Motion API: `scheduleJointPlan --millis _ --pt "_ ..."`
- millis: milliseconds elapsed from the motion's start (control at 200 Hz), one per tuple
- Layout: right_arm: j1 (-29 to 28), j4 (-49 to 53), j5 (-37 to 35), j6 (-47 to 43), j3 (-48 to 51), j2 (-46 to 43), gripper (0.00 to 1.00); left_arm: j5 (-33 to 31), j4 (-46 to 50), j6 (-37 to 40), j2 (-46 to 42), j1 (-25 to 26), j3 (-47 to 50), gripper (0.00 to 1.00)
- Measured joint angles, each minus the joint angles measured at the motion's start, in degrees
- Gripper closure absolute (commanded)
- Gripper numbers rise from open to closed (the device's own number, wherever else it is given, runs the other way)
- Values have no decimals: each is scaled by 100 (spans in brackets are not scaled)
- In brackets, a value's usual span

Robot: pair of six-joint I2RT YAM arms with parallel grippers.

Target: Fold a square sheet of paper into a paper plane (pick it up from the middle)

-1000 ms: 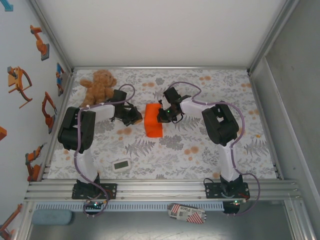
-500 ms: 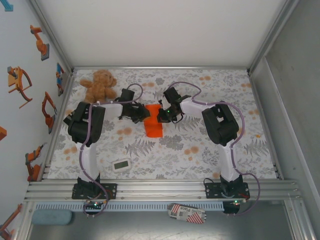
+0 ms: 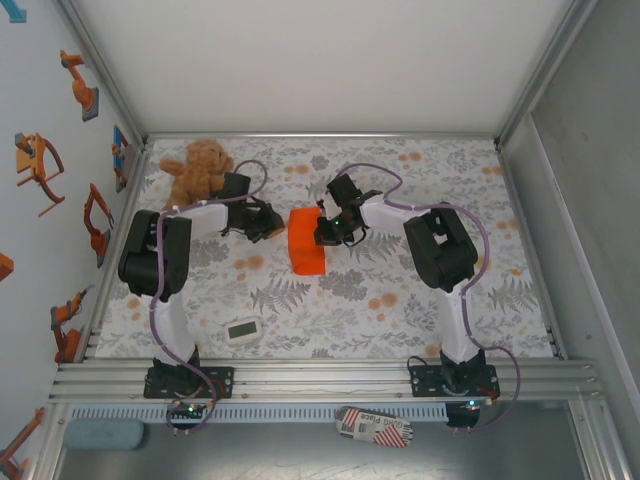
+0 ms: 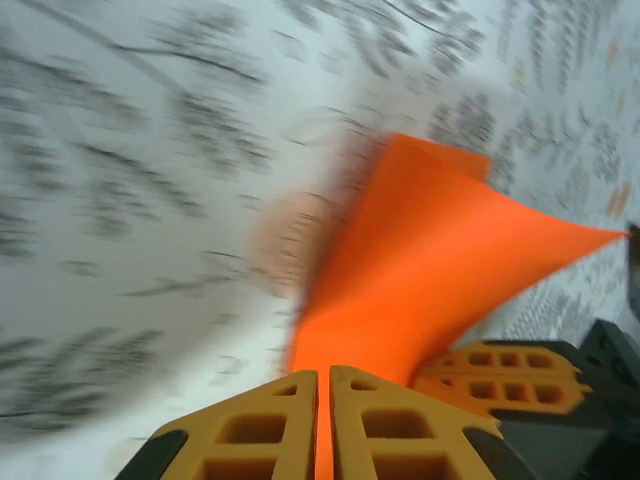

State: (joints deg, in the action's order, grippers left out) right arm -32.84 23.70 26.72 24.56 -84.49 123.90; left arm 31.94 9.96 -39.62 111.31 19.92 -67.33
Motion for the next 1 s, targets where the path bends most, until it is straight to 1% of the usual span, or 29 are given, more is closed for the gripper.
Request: scheduleJointPlan --millis 125,245,391,681,821,916,1001 --pt "0 -4 -2 2 4 0 100 4 20 0 146 402 -396 88" --pt "0 -13 0 0 13 -2 100 -26 -2 -4 520 557 -723 88" --pt "0 -22 -15 0 37 -11 100 -136 72 -2 922 459 -820 88" --pt "0 -44 -22 -2 55 -17 100 -205 326 20 933 -79 -931 88" --pt "0 -63 -24 -2 81 -28 100 -424 522 76 861 -289 -999 88" --pt "0 -63 -24 -2 81 -28 100 -662 660 79 704 -203 -999 88" --pt "0 -63 -24 -2 81 -28 100 -791 664 63 518 85 -999 88"
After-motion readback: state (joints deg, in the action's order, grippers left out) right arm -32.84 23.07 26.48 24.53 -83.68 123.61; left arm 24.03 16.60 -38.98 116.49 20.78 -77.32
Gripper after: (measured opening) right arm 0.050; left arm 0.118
